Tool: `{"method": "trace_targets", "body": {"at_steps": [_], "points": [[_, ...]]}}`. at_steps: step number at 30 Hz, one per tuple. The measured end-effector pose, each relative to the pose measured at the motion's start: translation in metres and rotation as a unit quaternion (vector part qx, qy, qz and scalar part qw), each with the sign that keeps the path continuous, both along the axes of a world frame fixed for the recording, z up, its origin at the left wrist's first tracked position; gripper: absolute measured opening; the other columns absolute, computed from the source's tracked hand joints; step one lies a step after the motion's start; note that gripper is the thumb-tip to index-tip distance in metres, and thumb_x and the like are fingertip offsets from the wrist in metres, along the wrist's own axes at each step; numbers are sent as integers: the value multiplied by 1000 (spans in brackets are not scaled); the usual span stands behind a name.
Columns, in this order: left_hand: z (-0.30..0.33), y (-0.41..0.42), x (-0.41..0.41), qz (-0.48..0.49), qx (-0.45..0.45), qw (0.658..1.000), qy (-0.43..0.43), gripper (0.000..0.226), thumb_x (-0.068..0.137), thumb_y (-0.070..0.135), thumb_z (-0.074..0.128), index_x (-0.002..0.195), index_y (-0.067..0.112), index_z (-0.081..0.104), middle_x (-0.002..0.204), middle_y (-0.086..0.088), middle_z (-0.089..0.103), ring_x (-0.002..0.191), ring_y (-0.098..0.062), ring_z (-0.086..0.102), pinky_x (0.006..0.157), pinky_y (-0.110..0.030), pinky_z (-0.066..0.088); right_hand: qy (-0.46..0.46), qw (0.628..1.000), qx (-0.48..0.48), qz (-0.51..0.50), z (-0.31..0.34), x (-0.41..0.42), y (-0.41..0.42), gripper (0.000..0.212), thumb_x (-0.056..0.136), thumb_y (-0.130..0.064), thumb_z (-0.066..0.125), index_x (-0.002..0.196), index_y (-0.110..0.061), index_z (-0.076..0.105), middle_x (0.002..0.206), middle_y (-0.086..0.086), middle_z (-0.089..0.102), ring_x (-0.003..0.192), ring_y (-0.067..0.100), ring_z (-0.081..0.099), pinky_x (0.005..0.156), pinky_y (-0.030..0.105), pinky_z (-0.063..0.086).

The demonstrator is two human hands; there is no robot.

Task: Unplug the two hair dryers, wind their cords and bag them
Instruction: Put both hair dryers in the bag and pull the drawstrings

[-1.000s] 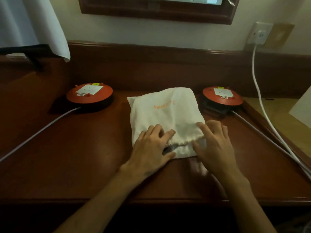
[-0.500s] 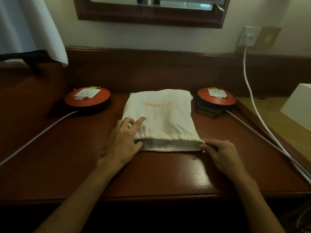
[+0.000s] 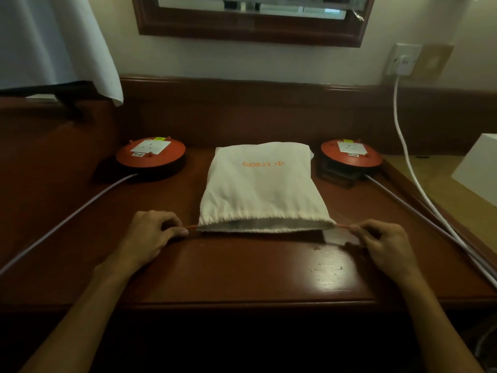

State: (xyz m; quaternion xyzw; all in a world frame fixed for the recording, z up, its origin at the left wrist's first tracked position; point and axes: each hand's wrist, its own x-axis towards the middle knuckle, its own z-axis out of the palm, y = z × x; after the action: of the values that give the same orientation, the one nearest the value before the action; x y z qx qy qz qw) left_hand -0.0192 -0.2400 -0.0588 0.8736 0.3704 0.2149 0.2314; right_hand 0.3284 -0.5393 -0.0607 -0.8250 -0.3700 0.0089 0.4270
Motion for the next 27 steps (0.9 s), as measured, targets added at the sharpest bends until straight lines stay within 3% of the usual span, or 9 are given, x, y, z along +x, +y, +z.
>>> {"method": "trace_targets", "body": {"at_steps": [2, 4, 8, 11, 16, 19, 21, 25, 27], "points": [[2, 7, -15, 33, 22, 999, -7, 10, 83, 23, 83, 79, 28, 75, 87, 5, 75, 84, -10, 65, 78, -28, 46, -35, 997, 26, -59, -2, 8, -10, 15, 87, -16, 76, 73, -19, 73, 69, 4, 71, 60, 15, 60, 59, 16, 43], [6, 15, -23, 71, 25, 997, 5, 5, 86, 23, 81, 85, 24, 76, 94, -1, 74, 91, -17, 64, 80, -31, 44, -63, 993, -17, -98, -5, 9, -9, 14, 87, -18, 76, 74, -16, 73, 77, 11, 71, 70, 24, 60, 64, 25, 45], [16, 12, -5, 57, 56, 986, 143, 32, 92, 31, 75, 123, 31, 69, 136, 0, 58, 130, -22, 47, 102, -40, 42, -122, 975, -139, -123, -2, -9, 16, 36, 88, -25, 74, 122, -14, 70, 129, 11, 59, 122, 32, 46, 102, 49, 37], [25, -12, 30, 13, 20, 996, 90, 44, 99, 31, 65, 142, 30, 56, 149, 1, 50, 141, -21, 38, 115, -44, 35, -148, 982, -107, -40, 11, -39, 45, 53, 89, -33, 73, 138, -20, 58, 141, 3, 54, 137, 25, 39, 113, 47, 27], [12, -40, 68, 21, -34, 993, 110, 34, 98, 45, 62, 120, 18, 60, 126, -7, 60, 117, -24, 54, 99, -43, 49, -99, 982, -160, 18, 3, -63, 74, 20, 94, -39, 65, 99, -20, 65, 90, -4, 59, 96, 24, 59, 86, 41, 47], [9, -43, 68, 82, -42, 992, 83, 38, 96, 47, 65, 110, 13, 55, 112, -10, 65, 106, -31, 62, 97, -49, 49, -61, 988, -139, -1, -1, -65, 72, 22, 96, -38, 63, 88, -18, 55, 77, -3, 61, 77, 23, 59, 72, 39, 49], [12, -46, 68, 89, -19, 984, 155, 35, 99, 51, 59, 100, 16, 59, 106, -8, 68, 104, -30, 63, 101, -50, 43, -62, 987, -146, 6, -2, -70, 73, 27, 98, -36, 61, 82, -15, 59, 71, -3, 59, 67, 20, 56, 64, 34, 44], [35, -39, 67, 9, -110, 991, 78, 26, 99, 39, 65, 81, 21, 69, 86, -1, 70, 78, -14, 63, 66, -30, 44, 148, 981, 35, 117, 21, -79, 78, 33, 95, -27, 67, 75, -1, 71, 50, -3, 51, 42, 11, 39, 45, 24, 32], [58, -33, 66, -1, -124, 992, -5, 27, 98, 37, 66, 76, 21, 70, 77, 1, 68, 74, -14, 62, 64, -31, 44, 230, 958, 110, 127, 45, -73, 80, 34, 95, -25, 66, 82, 7, 69, 55, 6, 41, 46, 15, 31, 44, 28, 26]]}}
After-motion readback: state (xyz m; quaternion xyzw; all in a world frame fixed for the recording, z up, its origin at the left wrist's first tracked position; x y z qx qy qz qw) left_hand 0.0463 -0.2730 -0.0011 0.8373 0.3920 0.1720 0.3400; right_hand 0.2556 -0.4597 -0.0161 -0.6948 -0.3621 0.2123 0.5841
